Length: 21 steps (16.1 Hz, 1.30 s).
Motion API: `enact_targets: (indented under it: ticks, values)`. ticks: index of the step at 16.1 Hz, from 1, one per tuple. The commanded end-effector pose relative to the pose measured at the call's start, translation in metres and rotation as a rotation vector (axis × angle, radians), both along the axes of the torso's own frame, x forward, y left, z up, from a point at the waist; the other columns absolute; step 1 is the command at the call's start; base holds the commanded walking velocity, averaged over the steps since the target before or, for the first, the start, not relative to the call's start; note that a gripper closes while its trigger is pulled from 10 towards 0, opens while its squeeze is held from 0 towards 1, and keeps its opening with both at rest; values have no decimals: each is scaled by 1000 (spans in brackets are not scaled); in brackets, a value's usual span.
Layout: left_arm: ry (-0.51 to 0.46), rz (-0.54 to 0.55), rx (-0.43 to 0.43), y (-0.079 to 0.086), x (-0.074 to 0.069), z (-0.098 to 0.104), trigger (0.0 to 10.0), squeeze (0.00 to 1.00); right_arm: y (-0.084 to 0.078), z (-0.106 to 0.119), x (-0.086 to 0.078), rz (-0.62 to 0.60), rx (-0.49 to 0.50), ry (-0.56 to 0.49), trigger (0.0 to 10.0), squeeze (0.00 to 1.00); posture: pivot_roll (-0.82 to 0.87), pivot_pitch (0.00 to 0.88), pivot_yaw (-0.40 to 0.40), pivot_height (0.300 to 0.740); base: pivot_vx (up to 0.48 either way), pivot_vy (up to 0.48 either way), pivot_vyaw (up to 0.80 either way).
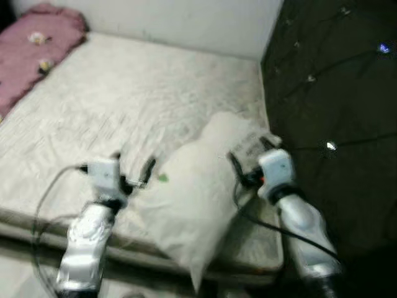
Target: Clean up the room
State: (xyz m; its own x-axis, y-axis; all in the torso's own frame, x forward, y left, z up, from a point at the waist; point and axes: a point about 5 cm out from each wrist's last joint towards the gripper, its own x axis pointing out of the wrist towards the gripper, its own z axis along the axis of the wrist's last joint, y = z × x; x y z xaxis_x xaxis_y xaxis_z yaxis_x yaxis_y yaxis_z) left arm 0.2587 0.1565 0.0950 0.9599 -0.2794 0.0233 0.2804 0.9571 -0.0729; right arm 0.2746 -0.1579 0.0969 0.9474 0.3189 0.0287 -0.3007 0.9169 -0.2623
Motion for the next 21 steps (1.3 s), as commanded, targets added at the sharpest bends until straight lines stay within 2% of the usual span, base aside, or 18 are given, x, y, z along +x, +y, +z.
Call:
enact_targets:
  ticks: [1,4,6,13,21]
  values:
    - [13,28,13,4,0,-1,10000,0,2,7,4,6,3,-25,10000,0,-35,52,-70,740,0,0,0]
    - [33,49,24,6,1,-4,10000,0,2,6,4,10,0,-23,10000,0,-33,52,-72,740,0,0,0]
    - [35,44,20,6,1,-5,10000,0,3,6,4,11,6,-17,10000,0,-32,51,-71,740,0,0,-634]
    - [35,37,19,4,0,-4,10000,0,3,4,2,11,2,-14,10000,0,-35,59,-70,740,0,476,-772]
    - [43,65,35,9,0,-6,10000,0,4,5,3,15,2,-17,10000,0,-37,61,-66,740,0,54,0]
